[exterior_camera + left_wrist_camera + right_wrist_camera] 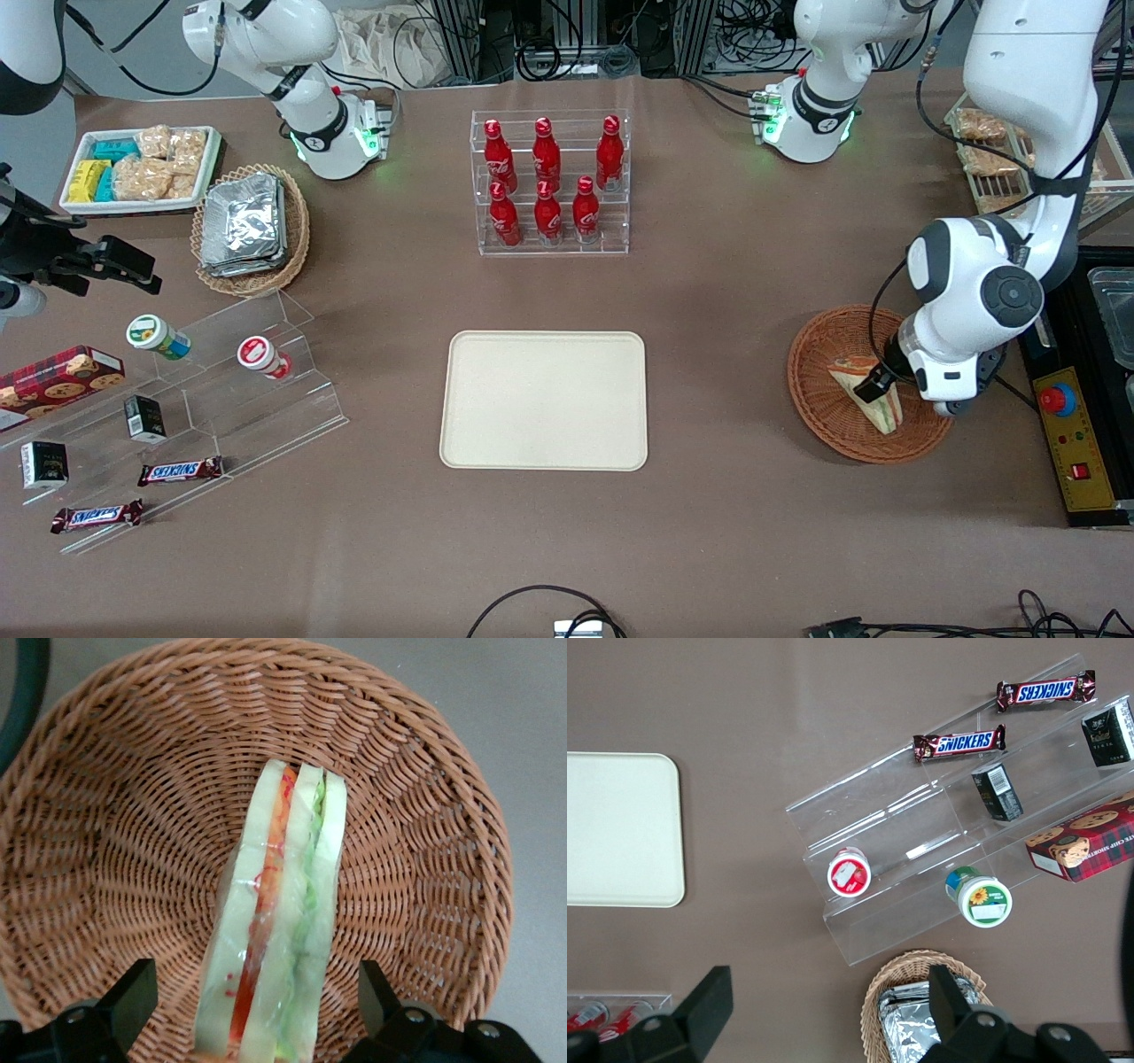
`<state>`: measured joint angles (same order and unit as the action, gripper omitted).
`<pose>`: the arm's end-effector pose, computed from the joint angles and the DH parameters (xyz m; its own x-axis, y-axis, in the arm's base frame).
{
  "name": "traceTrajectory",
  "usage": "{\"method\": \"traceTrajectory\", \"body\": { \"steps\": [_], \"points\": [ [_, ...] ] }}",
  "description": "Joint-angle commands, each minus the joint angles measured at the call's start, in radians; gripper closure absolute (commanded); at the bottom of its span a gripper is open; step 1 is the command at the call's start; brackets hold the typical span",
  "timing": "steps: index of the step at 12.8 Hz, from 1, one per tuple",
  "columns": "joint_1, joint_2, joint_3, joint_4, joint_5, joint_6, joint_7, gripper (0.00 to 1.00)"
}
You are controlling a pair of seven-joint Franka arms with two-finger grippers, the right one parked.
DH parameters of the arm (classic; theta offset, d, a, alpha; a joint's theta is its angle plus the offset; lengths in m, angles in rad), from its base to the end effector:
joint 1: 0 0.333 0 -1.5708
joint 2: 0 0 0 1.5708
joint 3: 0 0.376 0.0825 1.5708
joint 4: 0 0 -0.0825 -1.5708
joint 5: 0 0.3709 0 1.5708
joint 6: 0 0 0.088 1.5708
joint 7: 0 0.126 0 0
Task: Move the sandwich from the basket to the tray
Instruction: 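Close the left gripper on the sandwich's crust edge, then lift the sandwich and carry it with the left gripper over the cream tray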
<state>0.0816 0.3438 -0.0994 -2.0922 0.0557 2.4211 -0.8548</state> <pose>0.5939 -0.0072 0.3040 0.6963 0.7177 -0.0062 0.7176 -0.6964 -0.0114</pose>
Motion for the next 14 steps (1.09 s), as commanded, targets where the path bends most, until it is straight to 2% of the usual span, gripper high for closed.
{"method": "traceTrajectory", "body": {
  "steps": [1, 2, 3, 4, 8, 11, 14],
  "points": [
    [0.001, 0.014, 0.003, -0.012, 0.015, 0.047, -0.019, 0.05],
    [0.001, 0.014, 0.003, -0.012, 0.015, 0.046, -0.018, 0.40],
    [0.001, 0.014, 0.003, -0.012, 0.015, 0.043, -0.015, 0.85],
    [0.000, 0.012, 0.003, -0.008, 0.015, 0.041, -0.015, 1.00],
    [0.000, -0.025, 0.001, 0.043, 0.015, -0.028, 0.081, 1.00],
    [-0.006, -0.016, 0.000, 0.276, 0.010, -0.354, 0.206, 1.00],
    [-0.051, 0.021, -0.038, 0.541, 0.007, -0.653, 0.221, 1.00]
  ]
}}
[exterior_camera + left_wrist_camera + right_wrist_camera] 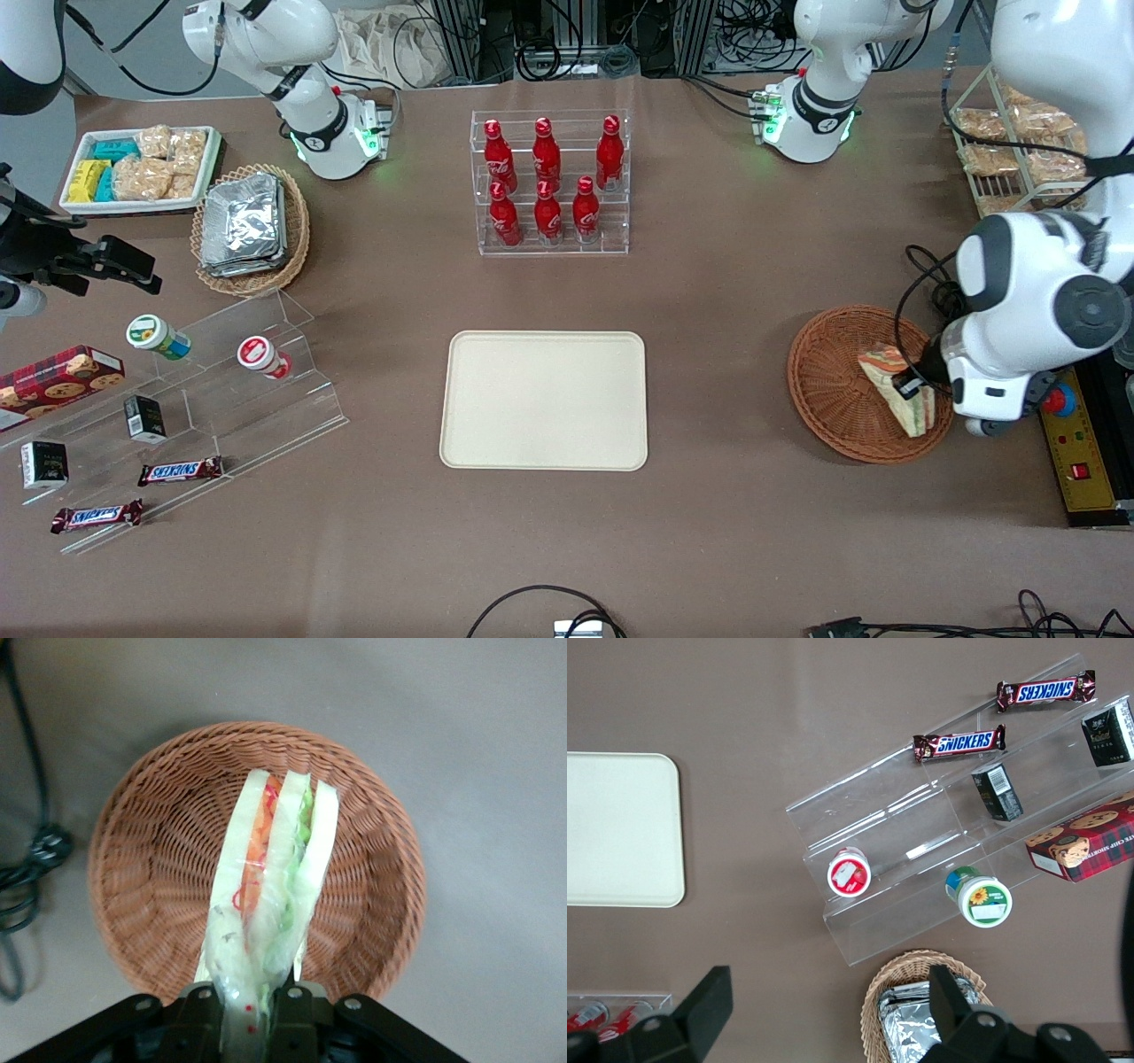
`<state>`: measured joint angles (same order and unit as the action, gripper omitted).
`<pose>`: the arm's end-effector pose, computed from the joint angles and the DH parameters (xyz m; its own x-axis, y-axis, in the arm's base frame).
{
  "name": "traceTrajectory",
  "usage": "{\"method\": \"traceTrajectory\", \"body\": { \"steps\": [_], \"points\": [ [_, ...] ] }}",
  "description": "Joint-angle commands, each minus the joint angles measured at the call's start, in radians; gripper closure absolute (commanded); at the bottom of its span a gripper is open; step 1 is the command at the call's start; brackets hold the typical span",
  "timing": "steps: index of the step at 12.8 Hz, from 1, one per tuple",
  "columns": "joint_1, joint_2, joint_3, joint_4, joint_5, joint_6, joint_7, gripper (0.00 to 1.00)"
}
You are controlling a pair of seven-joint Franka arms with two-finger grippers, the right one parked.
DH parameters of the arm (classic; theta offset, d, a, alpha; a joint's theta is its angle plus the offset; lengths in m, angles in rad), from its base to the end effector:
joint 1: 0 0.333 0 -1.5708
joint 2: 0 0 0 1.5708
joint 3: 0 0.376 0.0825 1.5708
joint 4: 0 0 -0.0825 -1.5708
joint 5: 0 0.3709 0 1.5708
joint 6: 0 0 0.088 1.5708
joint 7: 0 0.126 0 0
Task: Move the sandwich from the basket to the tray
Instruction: 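Lift the sandwich and carry it with the left gripper over the cream tray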
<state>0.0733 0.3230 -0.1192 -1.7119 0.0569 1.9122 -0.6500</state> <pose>0.6378 -0.0164 0.4365 0.8281 0.5537 -0.0875 0.5478 -0.8325 -0.0831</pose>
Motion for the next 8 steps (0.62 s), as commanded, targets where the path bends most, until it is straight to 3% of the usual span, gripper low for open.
{"method": "traceTrajectory", "body": {
  "steps": [1, 5, 8],
  "points": [
    [-0.076, 0.057, -0.033, 0.225, 0.006, -0.192, 0.035, 1.00],
    [-0.318, 0.149, -0.040, 0.300, 0.006, -0.203, 0.047, 1.00],
    [-0.481, 0.325, -0.042, 0.467, 0.004, -0.179, 0.027, 1.00]
  ]
}}
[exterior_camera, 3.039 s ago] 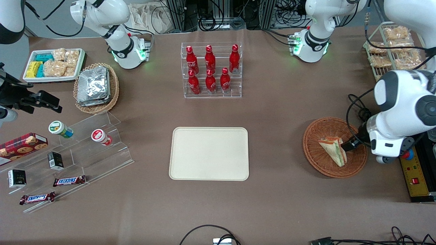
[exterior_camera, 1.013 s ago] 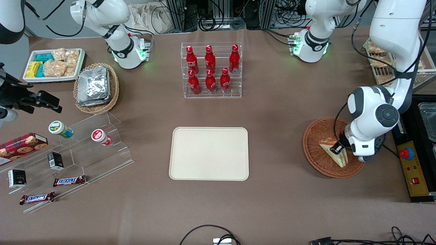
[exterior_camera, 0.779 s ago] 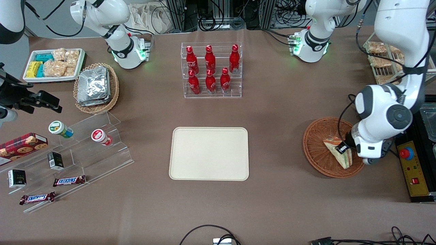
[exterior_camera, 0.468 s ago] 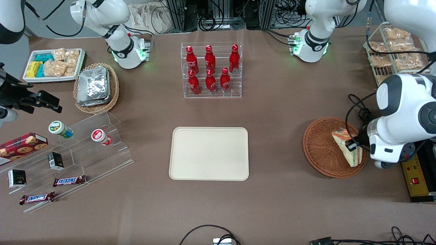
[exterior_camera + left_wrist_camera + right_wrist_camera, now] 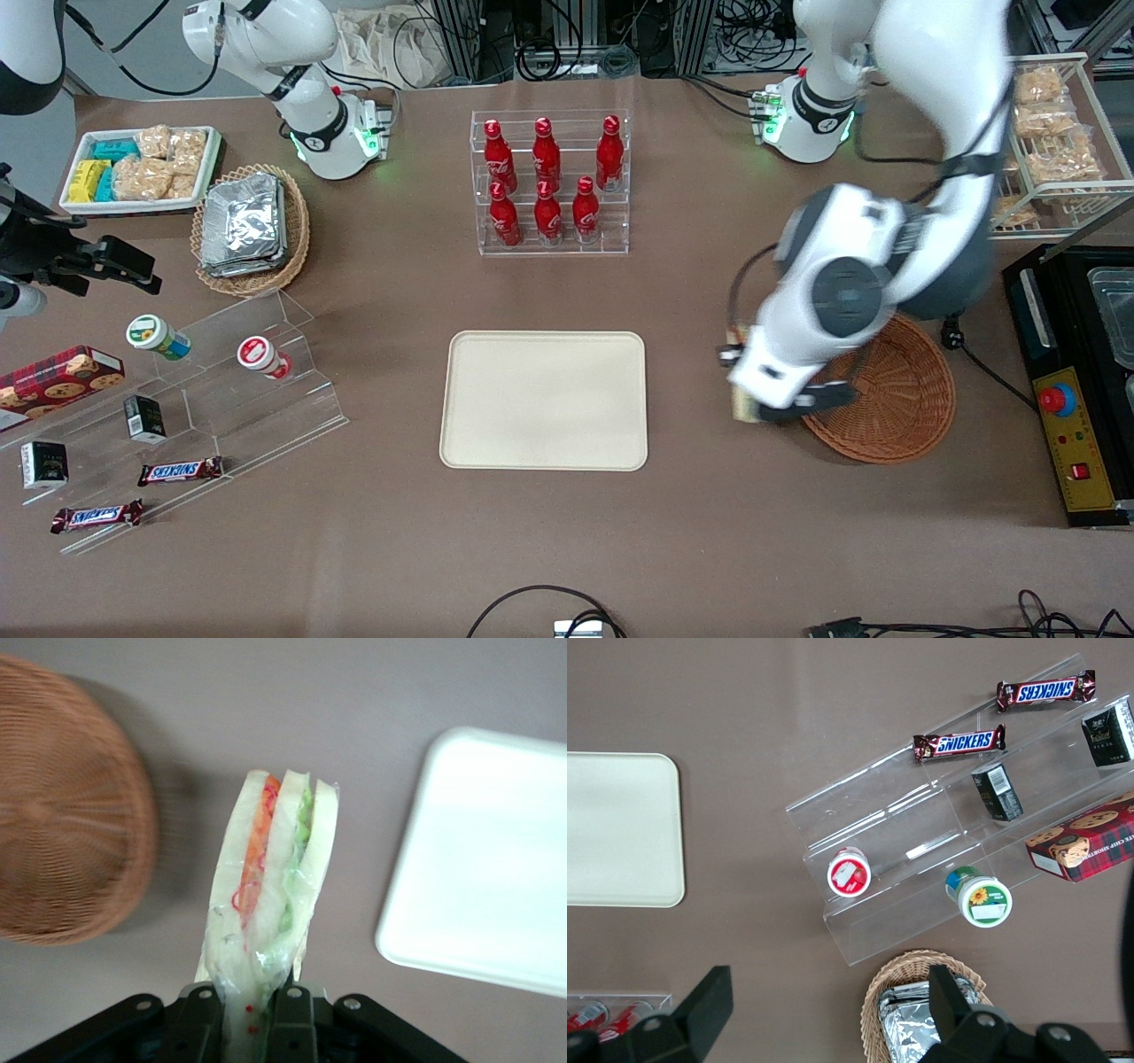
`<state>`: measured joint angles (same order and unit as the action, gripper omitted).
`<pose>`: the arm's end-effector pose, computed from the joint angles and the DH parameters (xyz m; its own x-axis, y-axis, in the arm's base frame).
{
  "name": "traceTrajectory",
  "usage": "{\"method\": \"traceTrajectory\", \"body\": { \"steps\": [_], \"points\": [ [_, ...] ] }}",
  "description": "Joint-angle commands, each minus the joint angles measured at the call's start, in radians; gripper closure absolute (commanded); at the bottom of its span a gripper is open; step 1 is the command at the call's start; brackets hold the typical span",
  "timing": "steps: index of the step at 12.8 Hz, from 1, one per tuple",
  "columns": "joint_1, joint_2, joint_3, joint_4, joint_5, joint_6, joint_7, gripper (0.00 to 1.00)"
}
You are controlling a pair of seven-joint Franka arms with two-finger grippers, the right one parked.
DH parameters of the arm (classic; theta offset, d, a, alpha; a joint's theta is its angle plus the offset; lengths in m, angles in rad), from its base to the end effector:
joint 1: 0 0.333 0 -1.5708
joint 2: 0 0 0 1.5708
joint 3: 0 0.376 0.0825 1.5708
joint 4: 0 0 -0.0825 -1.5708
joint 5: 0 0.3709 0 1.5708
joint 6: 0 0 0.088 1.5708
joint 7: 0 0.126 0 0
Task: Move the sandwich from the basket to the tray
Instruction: 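Lift the sandwich and carry it with the left gripper over the cream tray, then lower the sandwich onto the tray and open the left gripper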
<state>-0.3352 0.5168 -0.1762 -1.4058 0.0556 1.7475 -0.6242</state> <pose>0.6234 -0.3148 0.4333 0.9809 0.1175 -0.1551 0.1078 -0.9917 -0.0694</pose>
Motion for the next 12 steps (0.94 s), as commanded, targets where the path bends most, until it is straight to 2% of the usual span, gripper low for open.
{"method": "traceTrajectory", "body": {
  "steps": [1, 3, 6, 9, 12],
  "points": [
    [-0.103, 0.185, 0.015, 0.210, 0.001, 0.037, 0.001, 1.00],
    [-0.151, 0.267, 0.015, 0.228, -0.022, 0.174, -0.031, 1.00],
    [-0.177, 0.350, 0.017, 0.226, -0.016, 0.248, -0.032, 1.00],
    [-0.188, 0.374, 0.017, 0.222, -0.013, 0.276, -0.051, 1.00],
    [-0.186, 0.379, 0.017, 0.222, -0.020, 0.286, -0.144, 1.00]
  ]
}}
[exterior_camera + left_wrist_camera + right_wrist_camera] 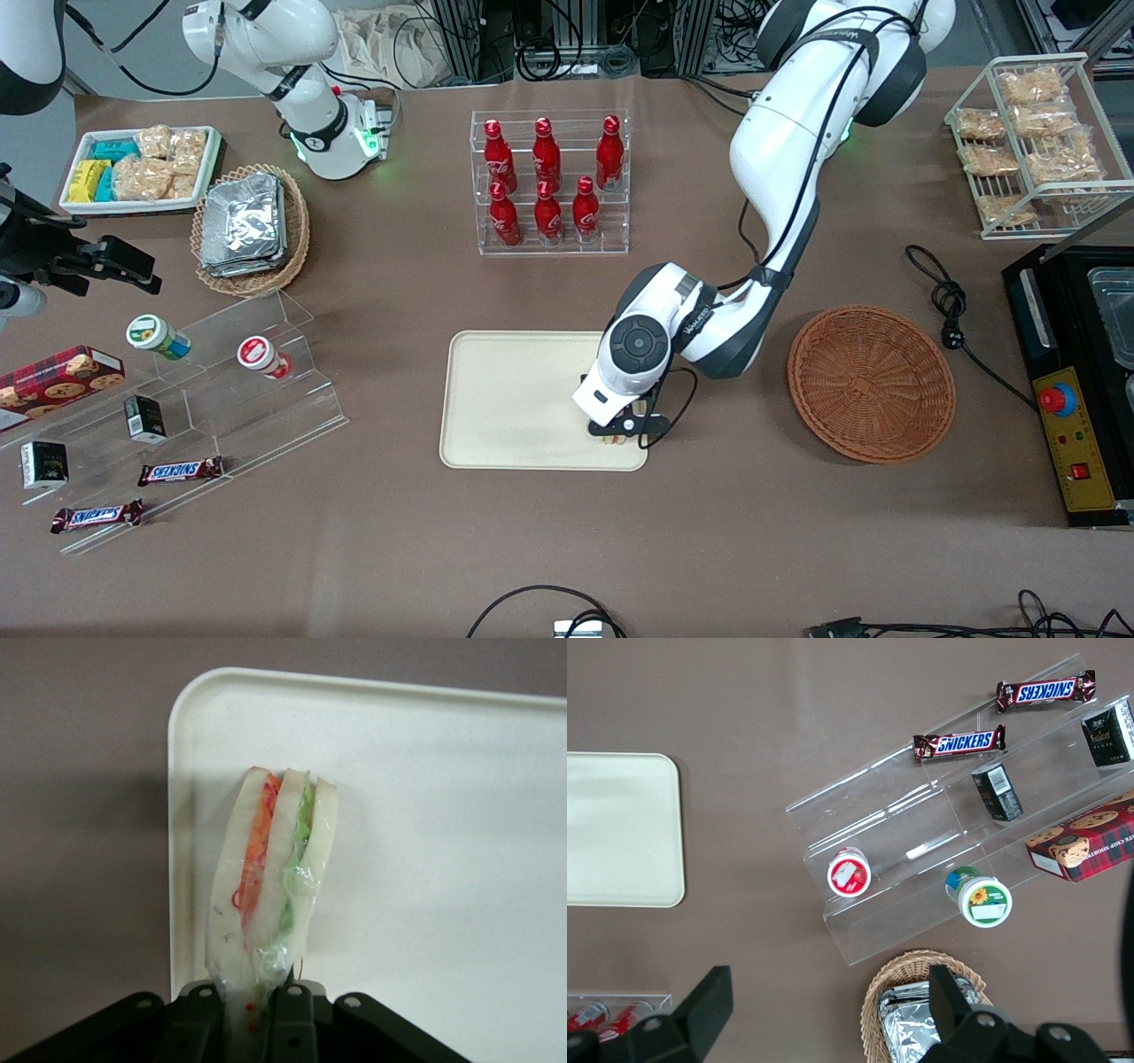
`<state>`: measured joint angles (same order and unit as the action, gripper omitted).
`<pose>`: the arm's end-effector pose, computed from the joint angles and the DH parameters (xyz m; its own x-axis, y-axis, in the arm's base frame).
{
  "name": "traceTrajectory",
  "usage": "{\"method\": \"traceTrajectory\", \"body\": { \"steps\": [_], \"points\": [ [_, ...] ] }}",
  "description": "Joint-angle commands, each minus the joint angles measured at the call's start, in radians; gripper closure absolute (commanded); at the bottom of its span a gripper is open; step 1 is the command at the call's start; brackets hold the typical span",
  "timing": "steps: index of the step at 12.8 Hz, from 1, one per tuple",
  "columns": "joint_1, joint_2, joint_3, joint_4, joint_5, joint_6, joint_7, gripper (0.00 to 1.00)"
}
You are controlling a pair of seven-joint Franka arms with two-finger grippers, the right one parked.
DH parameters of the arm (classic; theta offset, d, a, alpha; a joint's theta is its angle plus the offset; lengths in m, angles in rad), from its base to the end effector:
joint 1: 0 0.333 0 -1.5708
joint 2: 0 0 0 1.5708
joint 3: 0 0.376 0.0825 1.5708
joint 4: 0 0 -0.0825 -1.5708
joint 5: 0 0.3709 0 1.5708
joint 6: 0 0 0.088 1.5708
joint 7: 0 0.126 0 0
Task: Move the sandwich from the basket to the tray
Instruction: 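Lower the sandwich onto the tray and open the left gripper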
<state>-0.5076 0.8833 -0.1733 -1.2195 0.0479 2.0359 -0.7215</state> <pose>0.6360 -0.4592 0.2652 0.9919 0.0744 -0.1032 0.0781 -0.9964 0.0318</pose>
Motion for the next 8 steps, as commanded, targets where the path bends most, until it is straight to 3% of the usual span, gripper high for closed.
{"method": "traceTrajectory", "body": {
  "steps": [1, 2, 3, 4, 5, 8],
  "points": [
    [-0.014, 0.016, 0.014, 0.035, -0.014, -0.002, -0.056, 1.00],
    [-0.014, 0.016, 0.014, 0.035, -0.014, -0.002, -0.068, 0.94],
    [-0.012, 0.014, 0.014, 0.037, -0.014, -0.002, -0.069, 0.81],
    [-0.009, 0.011, 0.014, 0.037, -0.013, -0.002, -0.052, 0.36],
    [-0.011, 0.003, 0.014, 0.035, -0.004, -0.002, -0.052, 0.00],
    [0.000, -0.049, 0.015, 0.038, -0.006, -0.012, -0.064, 0.00]
  ]
}}
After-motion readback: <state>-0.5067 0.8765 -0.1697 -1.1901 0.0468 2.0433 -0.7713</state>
